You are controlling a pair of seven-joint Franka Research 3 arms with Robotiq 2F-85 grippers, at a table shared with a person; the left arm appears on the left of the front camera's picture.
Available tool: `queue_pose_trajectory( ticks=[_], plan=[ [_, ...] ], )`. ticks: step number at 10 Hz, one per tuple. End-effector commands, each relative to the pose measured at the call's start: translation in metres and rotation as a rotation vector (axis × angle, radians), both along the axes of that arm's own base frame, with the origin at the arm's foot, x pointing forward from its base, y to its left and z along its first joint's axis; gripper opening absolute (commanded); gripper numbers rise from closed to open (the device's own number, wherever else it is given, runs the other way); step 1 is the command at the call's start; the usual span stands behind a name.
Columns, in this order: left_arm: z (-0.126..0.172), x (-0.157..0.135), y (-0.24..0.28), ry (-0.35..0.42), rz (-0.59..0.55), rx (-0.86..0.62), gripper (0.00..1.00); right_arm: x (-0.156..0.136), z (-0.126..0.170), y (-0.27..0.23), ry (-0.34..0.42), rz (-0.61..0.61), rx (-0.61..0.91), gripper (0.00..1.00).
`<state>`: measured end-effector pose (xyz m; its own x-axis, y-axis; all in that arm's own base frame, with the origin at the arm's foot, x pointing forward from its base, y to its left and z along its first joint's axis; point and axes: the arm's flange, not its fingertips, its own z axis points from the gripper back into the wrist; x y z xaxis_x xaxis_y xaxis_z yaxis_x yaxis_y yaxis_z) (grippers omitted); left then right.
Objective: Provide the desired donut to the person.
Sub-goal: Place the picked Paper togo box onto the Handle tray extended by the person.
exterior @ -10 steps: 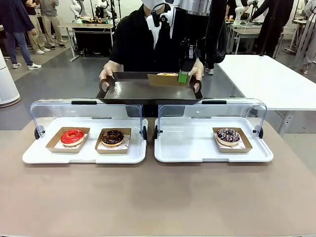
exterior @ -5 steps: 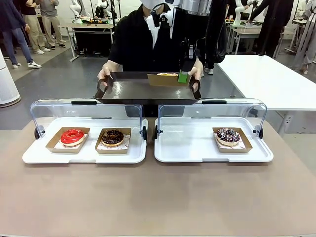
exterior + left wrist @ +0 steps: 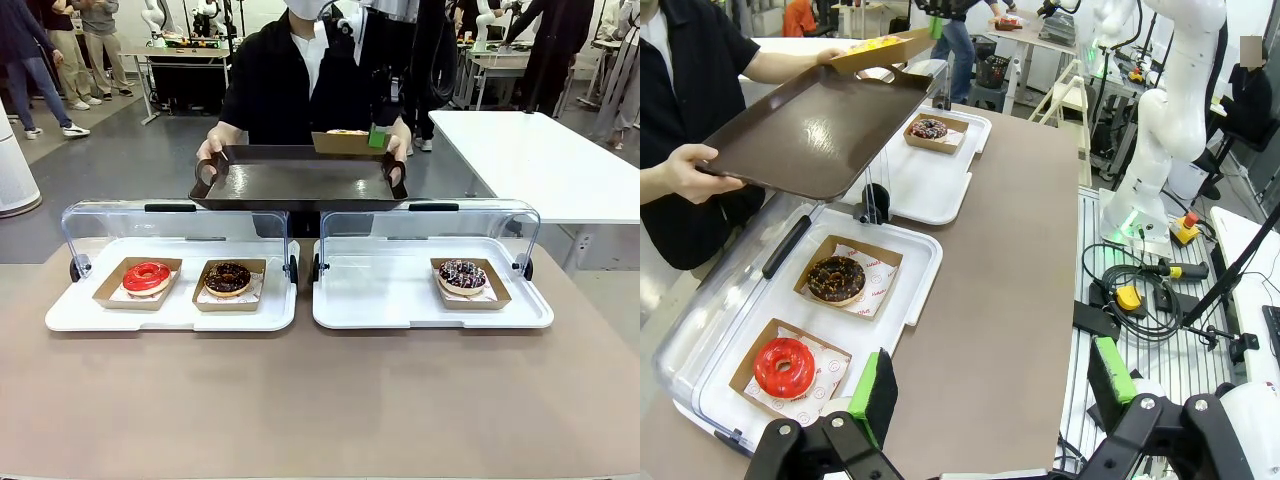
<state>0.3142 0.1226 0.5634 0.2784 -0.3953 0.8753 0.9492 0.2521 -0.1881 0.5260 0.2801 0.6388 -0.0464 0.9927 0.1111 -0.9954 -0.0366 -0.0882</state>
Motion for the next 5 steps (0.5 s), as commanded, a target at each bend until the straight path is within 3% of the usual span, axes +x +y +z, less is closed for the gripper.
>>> queue_pose_trajectory(
  ticks=[1,5],
  plan=[
    [0.000,0.000,0.001,-0.007,-0.004,-0.008,1.00,0.038,-0.002,-0.007,0.046,0.057,-0.036,0.01],
    [0.000,0.000,0.001,-0.007,-0.004,-0.008,1.00,0.074,-0.029,-0.013,0.104,0.116,-0.016,0.01]
  ],
)
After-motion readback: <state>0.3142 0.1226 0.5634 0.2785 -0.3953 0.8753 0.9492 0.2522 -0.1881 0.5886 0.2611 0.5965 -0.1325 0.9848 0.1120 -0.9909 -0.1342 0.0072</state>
